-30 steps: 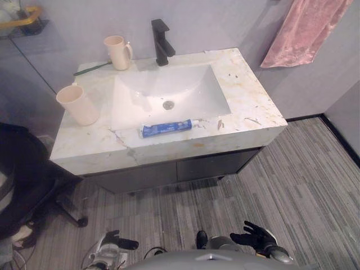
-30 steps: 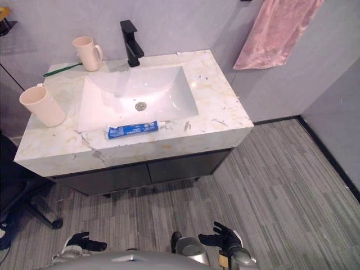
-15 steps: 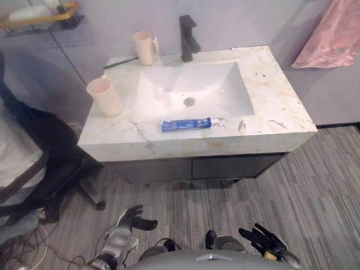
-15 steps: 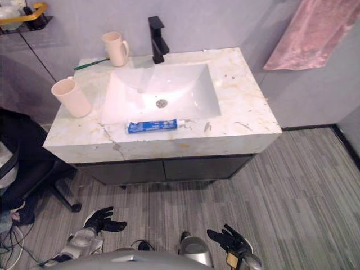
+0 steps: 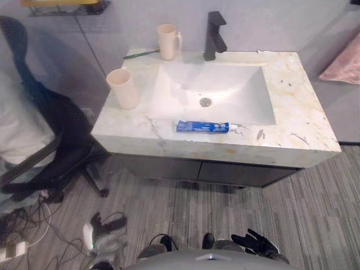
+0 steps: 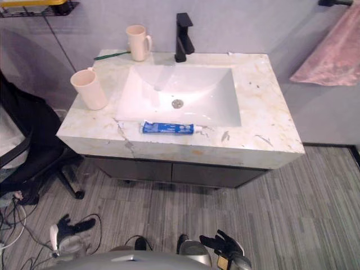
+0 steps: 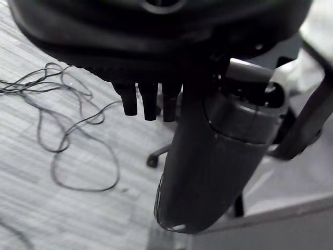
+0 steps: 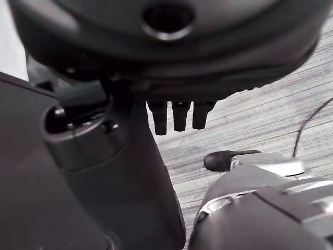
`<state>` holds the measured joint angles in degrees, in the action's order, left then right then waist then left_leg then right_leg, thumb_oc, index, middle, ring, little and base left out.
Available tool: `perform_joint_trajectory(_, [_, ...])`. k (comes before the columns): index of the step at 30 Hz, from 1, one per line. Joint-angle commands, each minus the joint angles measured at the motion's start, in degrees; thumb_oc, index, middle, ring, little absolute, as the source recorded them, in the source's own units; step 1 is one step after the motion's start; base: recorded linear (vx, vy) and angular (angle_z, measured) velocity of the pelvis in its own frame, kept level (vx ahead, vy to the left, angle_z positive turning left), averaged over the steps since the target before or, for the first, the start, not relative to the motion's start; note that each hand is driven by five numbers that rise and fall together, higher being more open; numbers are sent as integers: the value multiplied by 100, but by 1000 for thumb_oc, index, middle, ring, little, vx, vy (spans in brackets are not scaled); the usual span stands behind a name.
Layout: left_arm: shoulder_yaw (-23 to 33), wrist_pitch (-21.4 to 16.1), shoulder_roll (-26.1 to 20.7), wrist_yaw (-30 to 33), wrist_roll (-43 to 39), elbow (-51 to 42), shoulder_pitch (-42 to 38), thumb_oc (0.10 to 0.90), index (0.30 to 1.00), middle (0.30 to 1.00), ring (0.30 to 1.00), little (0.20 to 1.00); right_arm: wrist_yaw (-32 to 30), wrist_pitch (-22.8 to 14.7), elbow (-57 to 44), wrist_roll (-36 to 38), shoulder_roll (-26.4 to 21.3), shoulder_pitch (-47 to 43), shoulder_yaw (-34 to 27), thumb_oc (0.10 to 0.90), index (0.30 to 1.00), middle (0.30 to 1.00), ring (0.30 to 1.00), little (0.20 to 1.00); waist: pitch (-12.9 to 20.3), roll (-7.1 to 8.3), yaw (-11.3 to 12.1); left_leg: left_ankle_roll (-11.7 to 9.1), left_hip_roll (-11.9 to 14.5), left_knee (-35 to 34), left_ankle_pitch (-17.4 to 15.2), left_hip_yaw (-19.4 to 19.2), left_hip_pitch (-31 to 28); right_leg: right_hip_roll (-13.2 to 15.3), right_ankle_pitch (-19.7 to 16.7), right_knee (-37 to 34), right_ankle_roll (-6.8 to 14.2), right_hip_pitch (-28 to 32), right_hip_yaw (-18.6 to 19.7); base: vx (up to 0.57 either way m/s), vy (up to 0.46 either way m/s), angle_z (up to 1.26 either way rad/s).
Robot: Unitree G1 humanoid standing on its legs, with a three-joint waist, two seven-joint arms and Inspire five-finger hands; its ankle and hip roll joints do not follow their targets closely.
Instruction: Organize the bathroom.
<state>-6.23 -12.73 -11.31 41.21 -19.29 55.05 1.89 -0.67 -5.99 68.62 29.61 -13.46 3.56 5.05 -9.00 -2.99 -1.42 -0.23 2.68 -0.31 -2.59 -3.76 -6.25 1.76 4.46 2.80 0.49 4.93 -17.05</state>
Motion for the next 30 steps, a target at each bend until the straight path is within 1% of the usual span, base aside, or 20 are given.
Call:
perform_joint_trajectory(1, [292, -537, -491, 1191, 996, -1067, -416, 800, 900, 900, 900, 900, -172, 84, -12, 0, -46, -130, 107, 800, 900, 900, 900, 900, 40, 240, 91, -75, -473, -234, 183, -78, 256, -32, -343, -526, 407, 0, 355, -83, 2, 10])
perform_joint_trajectory(3, [339, -518, -714, 1437, 1157, -1581, -392, 800, 900, 900, 900, 900, -194, 127, -38, -50, -96, -153, 124, 800, 900, 900, 900, 900, 20, 216, 144, -81, -479, -209, 174, -40, 272, -23, -318, -512, 390, 2, 336, -60, -3, 5])
perform_joint_trajectory(5, [475, -443, -939, 1741, 1558, -2023, -384, 800, 900, 900, 900, 900, -233, 172, -39, -45, -128, -176, 122, 800, 900, 900, 900, 900, 16, 197, 187, -90, -483, -207, 180, 6, 279, -14, -296, -496, 383, 9, 308, -38, -15, 9])
perform_joint_trajectory(6, [504, -163, -1189, 2175, 2330, -2390, -373, 800, 900, 900, 900, 900, -228, 226, -29, -46, -161, -185, 117, 800, 900, 900, 900, 900, 15, 189, 214, -96, -480, -205, 174, 32, 275, -13, -274, -490, 369, 22, 294, -15, -16, 8])
perform_joint_trajectory(7, [507, -122, -1256, 2187, 2293, -2489, -363, 800, 900, 900, 900, 900, -230, 241, -27, -46, -169, -186, 118, 800, 900, 900, 900, 900, 13, 189, 220, -97, -479, -204, 171, 37, 272, -13, -266, -489, 365, 29, 291, -11, -15, 8])
perform_joint_trajectory(8, [689, -119, -1397, 2233, 2095, -2885, -374, 800, 900, 900, 900, 900, -216, 253, 19, -69, -190, -166, 97, 800, 900, 900, 900, 900, 16, 176, 241, -112, -478, -191, 169, 57, 261, -7, -247, -471, 368, 46, 270, -10, -7, 9])
perform_joint_trajectory(9, [793, -136, -1433, 2370, 2274, -3014, -376, 800, 900, 900, 900, 900, -193, 248, 44, -59, -206, -159, 86, 800, 900, 900, 900, 900, 18, 169, 250, -120, -481, -173, 163, 71, 267, -2, -233, -461, 365, 50, 261, -13, -7, 16])
perform_joint_trajectory(10, [944, -120, -1616, 2588, 2605, -3282, -360, 800, 900, 900, 900, 900, -186, 263, 74, -88, -230, -146, 61, 800, 900, 900, 900, 900, 25, 164, 262, -128, -482, -125, 145, 93, 280, 11, -203, -440, 350, 58, 240, -7, -7, 15])
perform_joint_trajectory(12, [1168, -109, -1837, 2676, 2710, -3749, -339, 800, 900, 900, 900, 900, -209, 258, 92, -90, -238, -120, 22, 800, 900, 900, 900, 900, 36, 160, 283, -147, -479, -70, 120, 111, 290, 22, -179, -416, 344, 73, 215, -1, -20, 9])
perform_joint_trajectory(13, [1356, -81, -1965, 2869, 3044, -4076, -318, 800, 900, 900, 900, 900, -216, 257, 112, -79, -231, -104, -7, 800, 900, 900, 900, 900, 45, 160, 299, -165, -476, -25, 102, 129, 302, 26, -162, -409, 334, 92, 203, 0, -21, 5])
perform_joint_trajectory(14, [1363, -73, -1961, 2871, 3054, -4091, -308, 800, 900, 900, 900, 900, -216, 256, 113, -79, -229, -105, -3, 800, 900, 900, 900, 900, 44, 163, 294, -166, -476, -20, 99, 130, 303, 26, -160, -408, 333, 94, 202, 7, -33, 6])
perform_joint_trajectory(15, [1640, 23, -2180, 3032, 3208, -4580, -293, 800, 900, 900, 900, 900, -208, 261, 155, -133, -228, -89, -36, 800, 900, 900, 900, 900, 54, 164, 317, -187, -471, 34, 75, 155, 309, 30, -141, -411, 319, 135, 192, 12, -32, 6])
perform_joint_trajectory(18, [1992, -83, -2347, 3125, 3440, -5052, -283, 800, 900, 900, 900, 900, -171, 247, 221, -164, -215, -54, -83, 800, 900, 900, 900, 900, 78, 155, 328, -218, -463, 57, 57, 176, 295, 29, -114, -430, 306, 193, 173, 19, -32, 5])
perform_joint_trajectory(21, [2204, -405, -2493, 2530, 3440, -5611, -260, 800, 900, 900, 900, 900, -163, 276, 221, -296, -199, -10, -97, 800, 900, 900, 900, 900, 111, 138, 316, -233, -447, 45, 40, 169, 259, 20, -82, -444, 293, 235, 167, 14, -22, 5])
perform_joint_trajectory(22, [2196, -381, -2538, 2406, 3454, -5741, -289, 800, 900, 900, 900, 900, -165, 273, 222, -295, -194, -3, -80, 800, 900, 900, 900, 900, 116, 131, 309, -235, -441, 41, 38, 164, 250, 15, -77, -441, 292, 238, 170, 21, -33, 6])
perform_joint_trajectory(23, [2152, -436, -2670, 1893, 3460, -6098, -385, 800, 900, 900, 900, 900, -164, 307, 232, -367, -190, -5, -58, 800, 900, 900, 900, 900, 138, 103, 290, -246, -426, 23, 42, 153, 227, 6, -64, -436, 294, 246, 183, 17, -30, 6])
perform_joint_trajectory(24, [2108, -546, -2724, 1622, 3452, -6204, -440, 800, 900, 900, 900, 900, -146, 325, 238, -426, -192, -11, -56, 800, 900, 900, 900, 900, 144, 90, 281, -250, -421, 9, 48, 151, 217, 1, -59, -432, 297, 250, 192, 21, -39, 7])
perform_joint_trajectory(25, [2004, -467, -2904, 1184, 3264, -6511, -597, 800, 900, 900, 900, 900, -125, 350, 260, -473, -213, -33, -12, 800, 900, 900, 900, 900, 149, 57, 263, -248, -415, -14, 53, 141, 190, -8, -48, -420, 307, 253, 217, 15, -31, 6])
perform_joint_trajectory(28, [1805, -369, -3217, 553, 3091, -6880, -878, 800, 900, 900, 900, 900, -109, 414, 315, -309, -244, -117, 8, 800, 900, 900, 900, 900, 159, -2, 236, -256, -409, -12, 48, 109, 156, -19, -39, -414, 319, 267, 244, 4, -11, 1])
perform_joint_trajectory(30, [1729, -205, -3566, -203, 2467, -7073, -1116, 800, 900, 900, 900, 900, -185, 429, 437, -98, -290, -198, -117, 800, 900, 900, 900, 900, 163, -62, 234, -272, -398, 17, 43, 73, 157, -27, -43, -429, 334, 288, 263, 0, 0, 0])
